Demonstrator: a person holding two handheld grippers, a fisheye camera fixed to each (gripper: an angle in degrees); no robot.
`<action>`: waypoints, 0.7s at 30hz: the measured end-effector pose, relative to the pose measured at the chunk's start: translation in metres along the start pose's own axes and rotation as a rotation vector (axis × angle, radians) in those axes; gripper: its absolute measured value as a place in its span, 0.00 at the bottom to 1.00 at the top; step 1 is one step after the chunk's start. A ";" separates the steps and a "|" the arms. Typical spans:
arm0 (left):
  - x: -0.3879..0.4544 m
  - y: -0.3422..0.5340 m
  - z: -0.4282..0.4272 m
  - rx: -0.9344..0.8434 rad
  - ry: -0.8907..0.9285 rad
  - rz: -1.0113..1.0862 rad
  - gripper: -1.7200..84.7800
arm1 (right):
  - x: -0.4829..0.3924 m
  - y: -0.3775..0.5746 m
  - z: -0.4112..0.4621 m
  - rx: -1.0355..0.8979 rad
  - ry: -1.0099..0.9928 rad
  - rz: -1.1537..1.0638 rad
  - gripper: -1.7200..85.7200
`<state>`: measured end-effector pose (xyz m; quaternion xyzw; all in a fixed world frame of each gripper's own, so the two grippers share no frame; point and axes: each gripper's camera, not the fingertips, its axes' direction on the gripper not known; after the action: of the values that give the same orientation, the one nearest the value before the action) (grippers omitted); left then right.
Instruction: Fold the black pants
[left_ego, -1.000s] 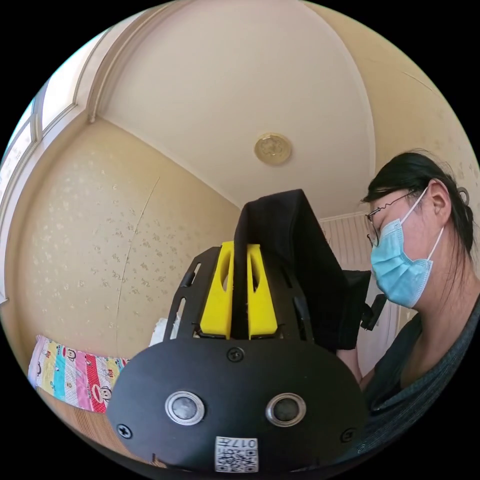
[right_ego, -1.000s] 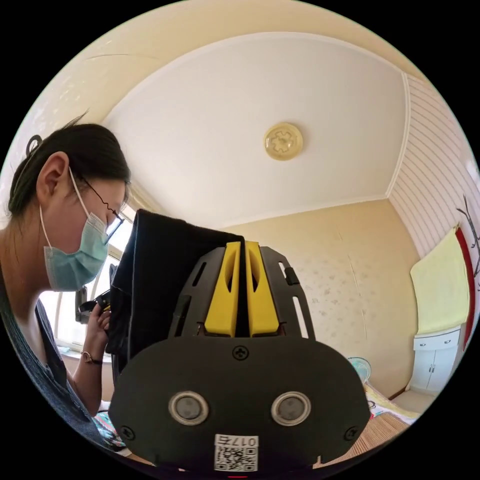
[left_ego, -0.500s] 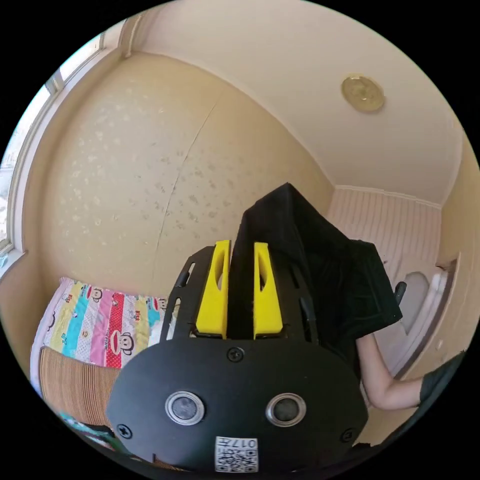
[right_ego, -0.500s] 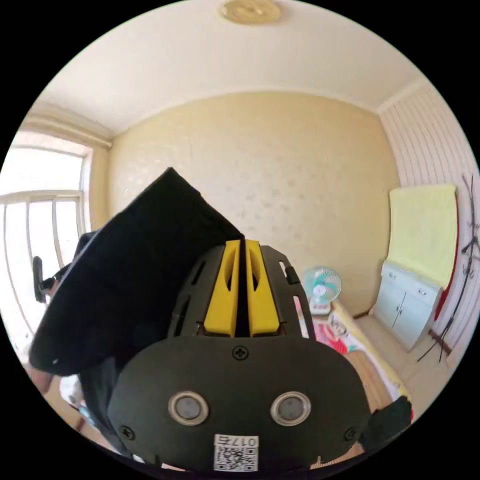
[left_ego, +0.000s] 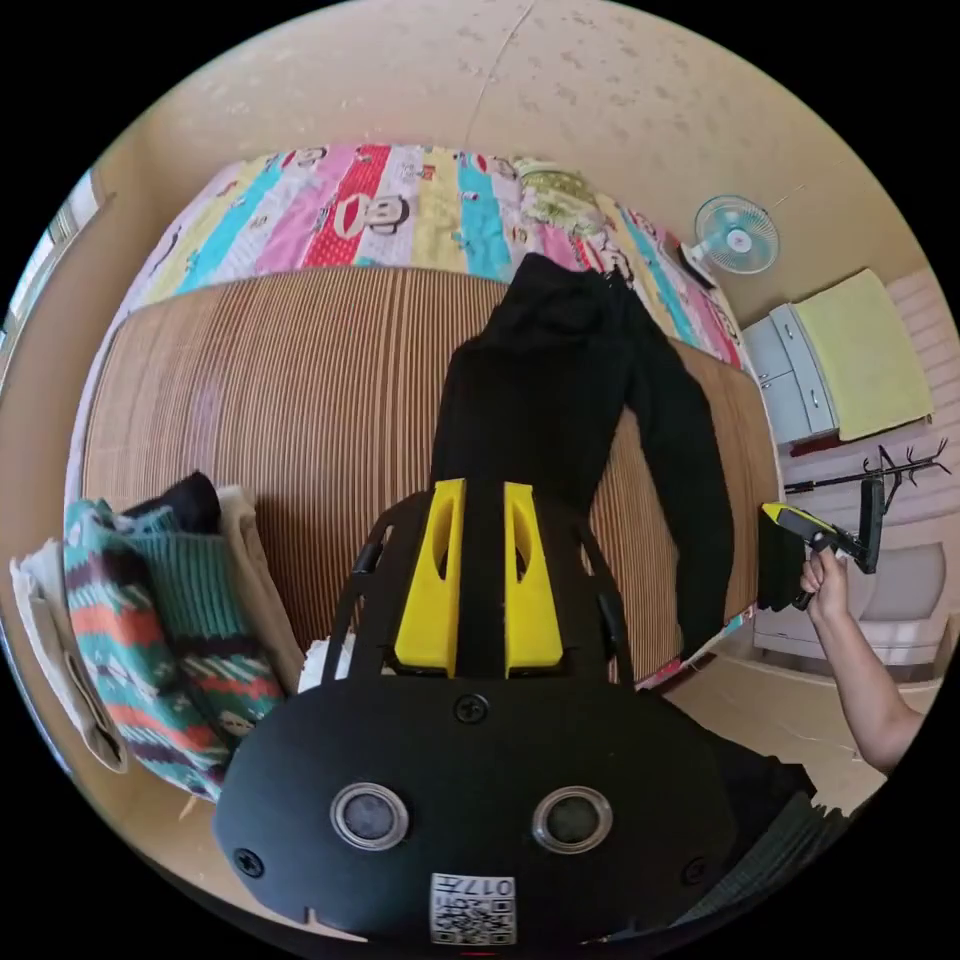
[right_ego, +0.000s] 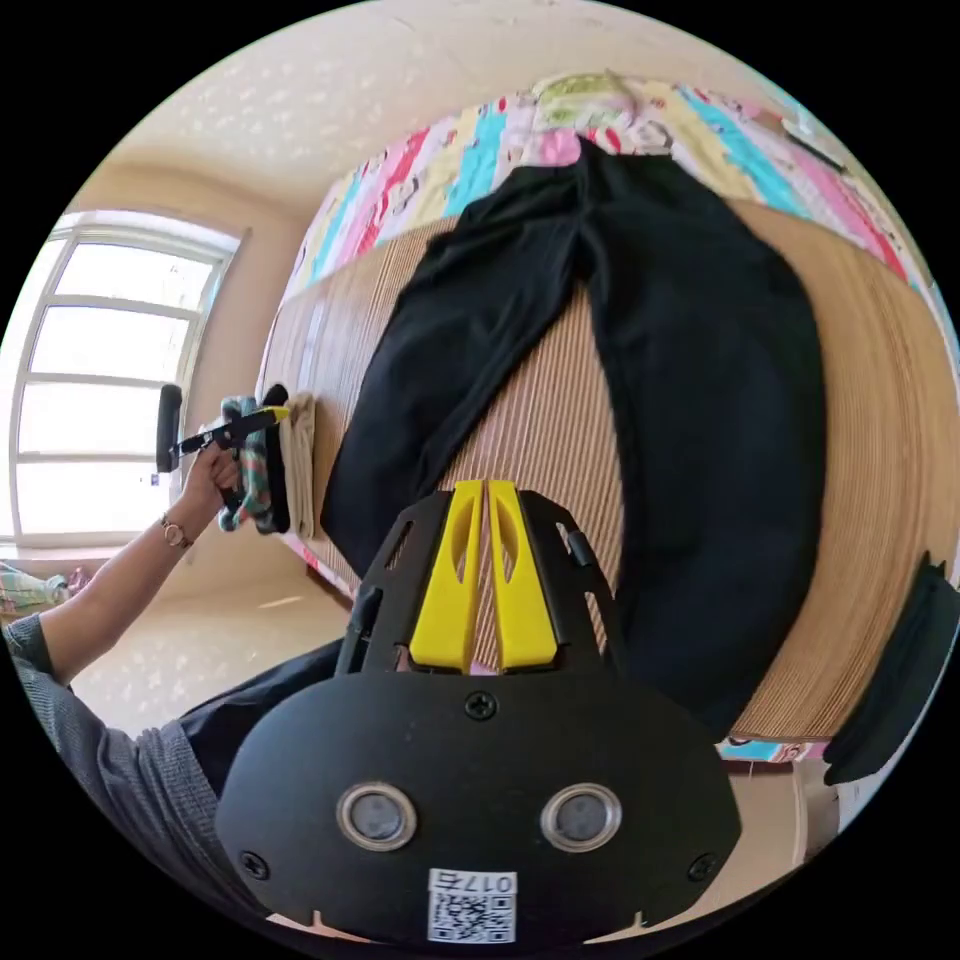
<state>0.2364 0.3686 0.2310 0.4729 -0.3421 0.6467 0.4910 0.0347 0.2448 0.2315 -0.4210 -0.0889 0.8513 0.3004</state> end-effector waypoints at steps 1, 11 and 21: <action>-0.016 0.018 0.026 -0.066 -0.013 -0.039 0.10 | -0.001 -0.002 0.016 -0.048 -0.022 -0.007 0.05; -0.105 0.054 0.079 -0.184 -0.233 -0.171 0.13 | -0.065 -0.089 0.128 -0.323 -0.308 -0.054 0.08; -0.141 0.085 0.062 -0.206 -0.118 -0.158 0.06 | -0.204 -0.149 0.143 -0.451 0.525 -0.657 0.03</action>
<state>0.1820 0.2448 0.1194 0.4828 -0.3965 0.5384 0.5654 0.0841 0.2599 0.5173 -0.6262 -0.3209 0.5355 0.4671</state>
